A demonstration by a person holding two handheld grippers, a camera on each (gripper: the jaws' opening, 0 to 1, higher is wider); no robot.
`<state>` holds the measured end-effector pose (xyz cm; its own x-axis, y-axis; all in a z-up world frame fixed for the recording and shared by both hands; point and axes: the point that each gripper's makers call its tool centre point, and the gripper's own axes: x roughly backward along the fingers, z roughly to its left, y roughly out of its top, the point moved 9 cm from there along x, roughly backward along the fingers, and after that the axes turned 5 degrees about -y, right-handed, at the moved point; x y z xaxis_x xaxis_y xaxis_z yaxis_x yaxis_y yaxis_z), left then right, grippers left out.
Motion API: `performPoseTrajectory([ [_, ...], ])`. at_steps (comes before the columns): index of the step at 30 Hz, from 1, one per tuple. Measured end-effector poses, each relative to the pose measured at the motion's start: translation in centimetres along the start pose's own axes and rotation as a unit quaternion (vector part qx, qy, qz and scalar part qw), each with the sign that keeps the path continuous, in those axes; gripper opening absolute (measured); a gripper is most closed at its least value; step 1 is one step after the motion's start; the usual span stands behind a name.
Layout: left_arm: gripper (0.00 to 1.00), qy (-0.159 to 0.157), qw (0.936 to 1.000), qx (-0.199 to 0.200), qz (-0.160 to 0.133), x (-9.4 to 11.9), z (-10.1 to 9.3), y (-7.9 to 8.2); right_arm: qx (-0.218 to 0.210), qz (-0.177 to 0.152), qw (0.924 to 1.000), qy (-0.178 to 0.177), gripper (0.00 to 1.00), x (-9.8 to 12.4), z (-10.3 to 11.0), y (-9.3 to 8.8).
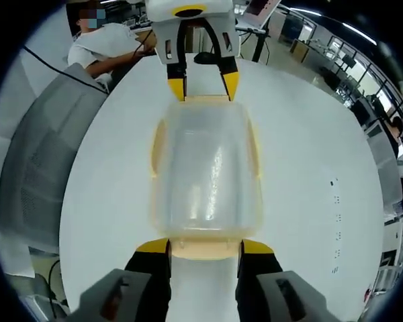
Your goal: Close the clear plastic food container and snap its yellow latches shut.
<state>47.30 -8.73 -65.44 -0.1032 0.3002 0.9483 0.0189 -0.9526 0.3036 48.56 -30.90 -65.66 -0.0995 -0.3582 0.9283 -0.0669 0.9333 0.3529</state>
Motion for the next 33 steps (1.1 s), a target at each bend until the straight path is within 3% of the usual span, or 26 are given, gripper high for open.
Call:
performPoseTrajectory([
  [10,0.36,-0.008,0.9999,0.004,-0.006,-0.11,0.28,-0.1,-0.01,0.0,0.9999,0.009,0.35,-0.53,-0.31,-0.23],
  [15,0.36,-0.031,0.9994,0.016,-0.009,-0.33,0.32,-0.33,-0.01,-0.003,0.9998,0.016,0.35,-0.66,-0.11,-0.21],
  [31,0.37,-0.03,0.9995,0.008,-0.01,-0.43,0.24,-0.38,-0.011,-0.01,0.9998,0.014,0.37,-0.76,-0.08,-0.38],
  [33,0.38,-0.028,0.9996,-0.007,-0.004,-0.53,0.08,-0.47,-0.01,-0.015,0.9998,0.013,0.37,-0.75,0.04,-0.48],
])
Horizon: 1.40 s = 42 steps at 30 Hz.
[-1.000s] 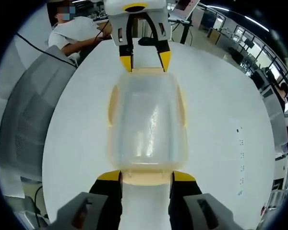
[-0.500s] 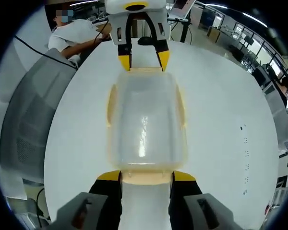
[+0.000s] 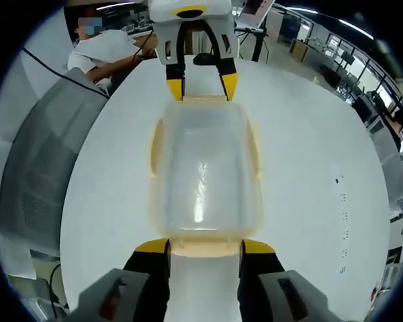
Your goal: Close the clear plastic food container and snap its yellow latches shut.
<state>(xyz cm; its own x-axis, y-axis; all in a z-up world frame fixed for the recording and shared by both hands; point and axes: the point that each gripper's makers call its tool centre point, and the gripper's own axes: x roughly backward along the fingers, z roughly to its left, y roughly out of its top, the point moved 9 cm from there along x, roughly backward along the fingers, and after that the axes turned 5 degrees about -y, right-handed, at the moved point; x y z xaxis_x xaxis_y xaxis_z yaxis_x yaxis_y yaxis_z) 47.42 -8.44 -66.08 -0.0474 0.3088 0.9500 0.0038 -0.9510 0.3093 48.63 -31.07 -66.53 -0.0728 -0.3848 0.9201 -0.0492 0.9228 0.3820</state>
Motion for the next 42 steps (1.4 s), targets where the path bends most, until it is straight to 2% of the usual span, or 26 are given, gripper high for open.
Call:
performPoseTrajectory([
  [2,0.39,0.005,0.9997,-0.022,0.008,-0.1,-0.1,-0.1,-0.003,-0.006,1.0,0.003,0.38,0.0,0.2,-0.1],
  [6,0.49,0.012,0.9998,-0.018,0.001,0.0,0.0,0.0,-0.014,-0.007,0.9999,0.004,0.4,0.0,0.3,-0.2],
  [10,0.44,0.008,1.0,0.003,-0.005,0.6,0.1,-0.1,-0.023,-0.016,0.9996,0.002,0.42,0.4,0.3,-0.3],
  [12,0.42,0.025,0.9995,0.019,-0.008,1.0,0.2,-0.1,-0.027,-0.02,0.9994,0.001,0.42,0.8,0.4,-0.5],
  [16,0.4,0.032,0.9993,0.014,-0.016,1.7,0.1,-0.2,-0.025,-0.015,0.9995,-0.01,0.41,1.4,0.5,-0.7],
  [23,0.4,0.033,0.9994,0.008,-0.01,2.5,-0.4,-0.5,-0.036,-0.027,0.9988,-0.016,0.43,2.4,0.8,-0.3],
  [25,0.4,0.033,0.9993,0.013,-0.015,2.8,-0.4,-0.6,-0.054,-0.034,0.9978,-0.021,0.43,2.7,0.8,-0.1],
  [28,0.4,0.035,0.998,0.042,-0.032,3.3,-0.3,-0.3,-0.085,-0.051,0.9948,-0.025,0.44,3.0,0.7,0.2],
  [32,0.44,0.019,0.9931,0.106,-0.046,3.5,-0.6,0.0,-0.109,-0.055,0.9918,-0.037,0.43,3.4,0.4,0.3],
  [35,0.44,0.022,0.9898,0.129,-0.058,3.4,-0.6,0.3,-0.123,-0.056,0.9895,-0.052,0.42,3.4,0.3,0.5],
  [37,0.44,0.035,0.9862,0.148,-0.065,3.2,-0.5,0.5,-0.15,-0.064,0.9854,-0.049,0.43,3.3,0.5,0.8],
  [39,0.44,0.033,0.9788,0.183,-0.085,3.2,-0.6,0.9,-0.165,-0.061,0.9829,-0.055,0.42,3.3,0.4,0.7],
  [40,0.44,0.038,0.9769,0.188,-0.093,3.2,-0.5,1.0,-0.174,-0.063,0.9812,-0.057,0.42,3.2,0.4,0.7],
  [42,0.43,0.046,0.9768,0.191,-0.086,3.1,-0.4,0.9,-0.206,-0.066,0.974,-0.068,0.43,3.1,0.2,0.7],
])
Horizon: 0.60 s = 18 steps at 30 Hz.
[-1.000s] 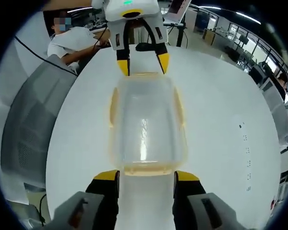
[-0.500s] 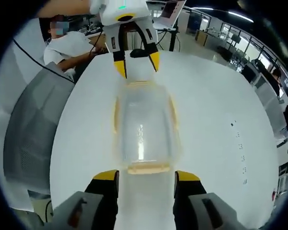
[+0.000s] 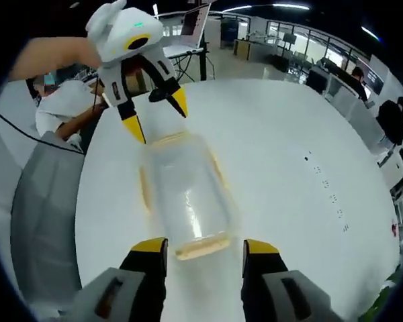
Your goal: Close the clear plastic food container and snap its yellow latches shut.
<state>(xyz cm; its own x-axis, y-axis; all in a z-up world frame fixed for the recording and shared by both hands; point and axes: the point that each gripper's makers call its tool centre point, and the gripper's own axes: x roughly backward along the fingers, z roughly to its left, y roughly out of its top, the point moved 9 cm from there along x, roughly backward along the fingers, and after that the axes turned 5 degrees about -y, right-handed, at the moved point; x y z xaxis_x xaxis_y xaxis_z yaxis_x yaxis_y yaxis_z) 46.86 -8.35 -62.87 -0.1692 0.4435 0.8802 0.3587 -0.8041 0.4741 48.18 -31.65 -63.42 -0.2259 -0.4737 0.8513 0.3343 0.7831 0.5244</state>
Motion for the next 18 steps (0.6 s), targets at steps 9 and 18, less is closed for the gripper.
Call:
performPoseTrajectory([
  [9,0.47,0.027,0.9944,0.097,-0.03,-0.6,0.0,-0.1,-0.094,-0.01,0.9954,-0.014,0.42,-0.2,-0.1,-0.2],
  [18,0.44,0.055,0.9761,0.198,-0.069,-0.7,-0.2,-1.2,-0.171,-0.015,0.9849,-0.022,0.45,-0.5,0.2,-0.7],
])
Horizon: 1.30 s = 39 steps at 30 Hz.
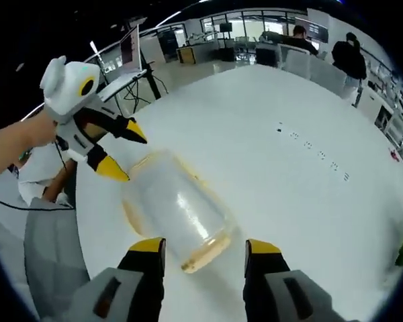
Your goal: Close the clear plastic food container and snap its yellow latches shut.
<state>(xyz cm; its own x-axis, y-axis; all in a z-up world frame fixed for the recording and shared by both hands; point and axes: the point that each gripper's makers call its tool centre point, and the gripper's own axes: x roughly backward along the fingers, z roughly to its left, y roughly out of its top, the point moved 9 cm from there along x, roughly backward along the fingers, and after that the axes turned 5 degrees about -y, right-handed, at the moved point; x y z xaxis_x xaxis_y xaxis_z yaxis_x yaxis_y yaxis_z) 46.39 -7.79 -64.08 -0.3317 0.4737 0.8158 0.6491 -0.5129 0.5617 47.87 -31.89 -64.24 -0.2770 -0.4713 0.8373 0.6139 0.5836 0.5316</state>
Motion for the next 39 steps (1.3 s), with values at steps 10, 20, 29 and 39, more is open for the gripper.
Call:
performPoseTrajectory([
  [10,0.44,-0.009,0.9945,0.102,-0.023,-0.4,-0.4,-1.5,-0.072,-0.014,0.9972,-0.012,0.49,-0.7,0.8,-0.8],
  [20,0.45,-0.011,0.9886,0.147,-0.029,-1.3,-0.4,-2.1,-0.119,-0.016,0.9924,-0.027,0.51,-1.3,0.9,-1.1],
  [29,0.41,-0.035,0.9814,0.183,-0.044,-1.8,-0.3,-2.0,-0.167,-0.011,0.9858,-0.009,0.48,-2.3,1.0,-2.0],
  [39,0.33,-0.048,0.9792,0.19,-0.053,-2.0,-0.7,-1.9,-0.182,-0.017,0.9832,0.001,0.41,-2.6,1.6,-1.7],
])
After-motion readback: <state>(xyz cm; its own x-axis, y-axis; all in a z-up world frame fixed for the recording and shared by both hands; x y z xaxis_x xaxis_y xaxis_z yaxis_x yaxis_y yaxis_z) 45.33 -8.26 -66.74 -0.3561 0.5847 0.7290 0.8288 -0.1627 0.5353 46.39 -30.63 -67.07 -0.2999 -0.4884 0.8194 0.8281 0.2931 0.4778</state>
